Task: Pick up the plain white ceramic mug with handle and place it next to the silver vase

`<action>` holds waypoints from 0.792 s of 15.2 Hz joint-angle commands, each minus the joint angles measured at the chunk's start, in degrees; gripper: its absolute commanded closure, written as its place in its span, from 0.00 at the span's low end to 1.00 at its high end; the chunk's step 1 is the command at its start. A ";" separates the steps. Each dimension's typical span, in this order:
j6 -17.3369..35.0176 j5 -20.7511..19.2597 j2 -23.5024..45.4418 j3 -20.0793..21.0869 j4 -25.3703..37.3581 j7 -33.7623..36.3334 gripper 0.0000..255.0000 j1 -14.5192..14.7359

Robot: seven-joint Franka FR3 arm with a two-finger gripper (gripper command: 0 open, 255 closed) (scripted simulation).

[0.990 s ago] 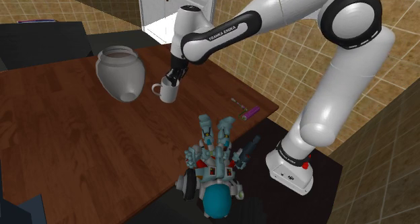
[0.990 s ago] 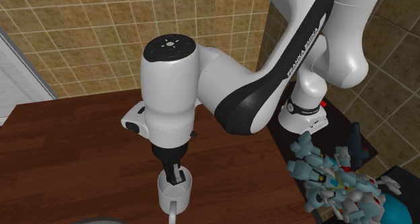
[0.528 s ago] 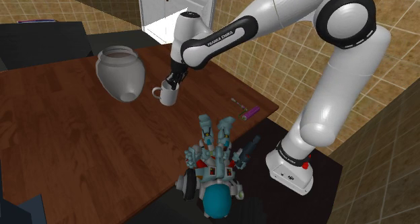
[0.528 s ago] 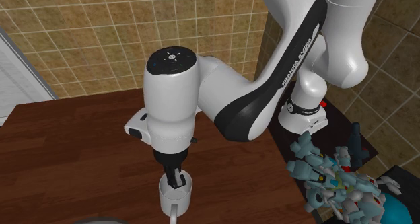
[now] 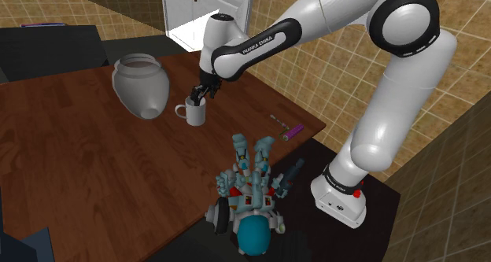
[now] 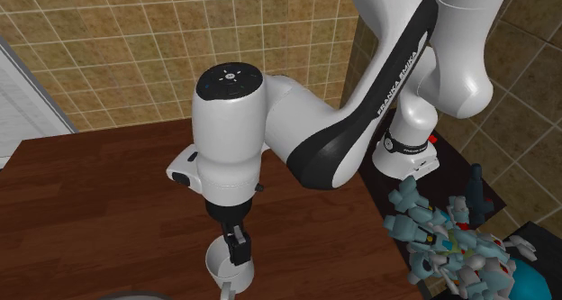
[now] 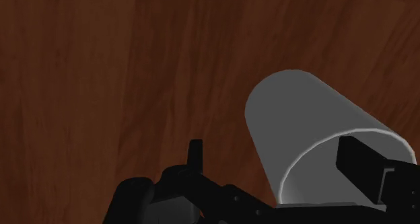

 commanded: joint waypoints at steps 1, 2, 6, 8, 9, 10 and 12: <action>0.00 0.00 0.00 0.00 0.00 0.00 0.00 0.00; -1.63 0.44 -1.42 0.09 0.24 -0.30 0.00 -0.09; -6.30 1.51 -5.08 0.21 1.32 -1.03 0.00 -0.25; -6.30 1.51 -5.08 0.21 1.32 -1.03 0.00 -0.25; -6.30 1.51 -5.08 0.21 1.32 -1.03 0.00 -0.25; -6.30 1.51 -5.08 0.21 1.32 -1.03 0.00 -0.25; -6.30 1.51 -5.08 0.21 1.32 -1.03 0.00 -0.25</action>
